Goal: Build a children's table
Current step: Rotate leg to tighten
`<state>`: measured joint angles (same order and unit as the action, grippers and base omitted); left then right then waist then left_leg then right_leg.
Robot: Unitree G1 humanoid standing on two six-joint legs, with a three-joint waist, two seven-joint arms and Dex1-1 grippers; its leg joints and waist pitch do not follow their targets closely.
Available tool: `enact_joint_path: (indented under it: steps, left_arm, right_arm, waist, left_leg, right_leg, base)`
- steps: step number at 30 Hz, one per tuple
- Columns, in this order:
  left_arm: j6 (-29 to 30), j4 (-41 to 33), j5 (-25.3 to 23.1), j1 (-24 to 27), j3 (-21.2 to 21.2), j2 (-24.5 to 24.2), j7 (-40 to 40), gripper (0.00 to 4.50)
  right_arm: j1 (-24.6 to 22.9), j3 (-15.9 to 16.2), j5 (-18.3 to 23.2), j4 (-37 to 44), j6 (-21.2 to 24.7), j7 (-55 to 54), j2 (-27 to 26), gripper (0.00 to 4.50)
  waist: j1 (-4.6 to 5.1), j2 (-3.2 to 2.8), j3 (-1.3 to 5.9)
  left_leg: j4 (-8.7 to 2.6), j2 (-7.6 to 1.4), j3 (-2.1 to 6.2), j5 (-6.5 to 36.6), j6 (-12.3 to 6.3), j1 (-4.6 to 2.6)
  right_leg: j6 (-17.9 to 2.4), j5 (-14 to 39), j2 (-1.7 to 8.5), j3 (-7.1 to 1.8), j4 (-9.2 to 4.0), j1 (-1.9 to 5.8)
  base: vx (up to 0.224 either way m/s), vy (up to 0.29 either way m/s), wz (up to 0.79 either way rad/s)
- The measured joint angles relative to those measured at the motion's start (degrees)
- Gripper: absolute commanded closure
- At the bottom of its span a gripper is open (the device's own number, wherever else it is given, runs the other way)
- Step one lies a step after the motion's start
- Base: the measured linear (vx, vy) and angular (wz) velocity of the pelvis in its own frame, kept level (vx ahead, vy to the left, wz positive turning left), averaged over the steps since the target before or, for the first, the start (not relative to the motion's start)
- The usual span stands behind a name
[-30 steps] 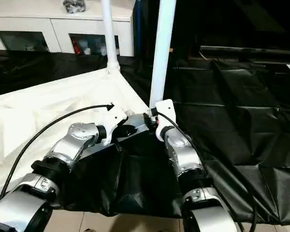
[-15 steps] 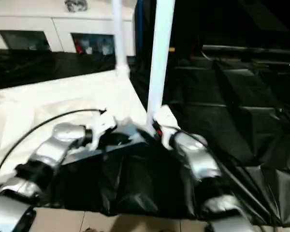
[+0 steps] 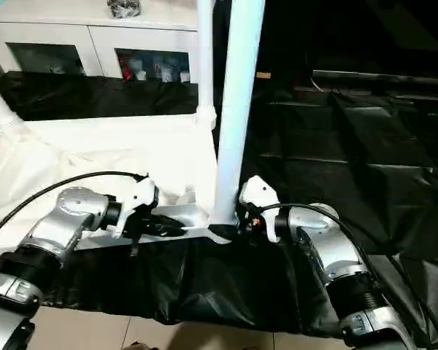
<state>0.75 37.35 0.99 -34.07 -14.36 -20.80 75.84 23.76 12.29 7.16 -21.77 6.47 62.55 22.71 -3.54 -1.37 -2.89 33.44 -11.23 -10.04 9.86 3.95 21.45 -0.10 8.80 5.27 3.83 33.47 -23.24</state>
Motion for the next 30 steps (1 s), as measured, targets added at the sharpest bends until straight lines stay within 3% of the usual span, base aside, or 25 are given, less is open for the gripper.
enact_joint_path:
  steps: [10,14,20,26,29,30]
  left_arm:
    - [-0.5,0.1,-0.3,0.2,-0.1,0.1,-0.5,4.5]
    - [-0.6,1.3,-1.6,-0.4,0.0,2.3,-7.4,4.5]
    - [2.9,5.4,-4.4,-4.1,0.8,8.4,-20.7,4.5]
    - [5.4,8.9,-6.1,-7.0,2.1,13.5,-30.9,4.5]
    - [5.3,8.9,-6.4,-7.1,2.1,13.8,-31.6,4.5]
    - [5.2,8.9,-6.4,-7.1,2.1,13.8,-31.5,4.5]
  right_arm:
    - [-0.9,-0.1,-0.3,0.8,0.4,-0.7,-0.7,1.92]
    - [-0.6,-2.0,-1.5,-1.9,0.3,-9.2,-4.2,1.92]
    - [4.3,-6.4,-3.6,-10.7,0.6,-28.6,-11.6,1.93]
    - [10.2,-9.3,-5.8,-18.6,0.4,-43.7,-17.3,1.93]
    - [10.7,-9.4,-6.6,-20.1,-1.5,-45.1,-17.7,1.93]
    - [10.7,-9.5,-6.7,-20.2,-1.8,-45.1,-17.7,1.37]
  waist:
    - [-0.06,0.01,-0.01]
    - [0.33,0.03,0.01]
    - [1.69,0.06,0.02]
    - [1.79,0.01,0.04]
    - [1.76,-0.04,0.08]
    - [1.74,-0.05,0.08]
  left_leg:
    - [0.0,-0.01,0.0,0.0,0.0,0.01]
    - [0.04,0.0,0.0,0.0,0.0,-0.05]
    - [0.13,0.04,0.01,0.0,0.01,-0.05]
    - [0.06,0.04,0.02,0.0,0.01,-0.05]
    - [0.05,0.05,0.01,0.0,-0.03,-0.04]
    - [0.03,0.06,0.01,0.0,-0.04,-0.04]
  right_leg:
    - [0.0,0.0,0.0,0.01,0.0,0.0]
    - [0.0,0.0,0.0,-0.02,0.01,0.06]
    - [0.2,0.1,0.01,-0.05,0.0,0.06]
    - [0.0,0.0,0.0,-0.03,0.01,0.02]
    - [0.1,0.1,0.01,-0.05,-0.01,0.02]
    - [0.1,0.1,0.01,-0.04,-0.01,0.02]
  base:
    - [0.0,0.0,0.0]
    - [0.0,0.0,0.0]
    - [0.0,0.0,0.0]
    - [0.0,0.0,0.0]
    - [0.0,0.0,0.0]
    - [0.0,0.0,0.0]
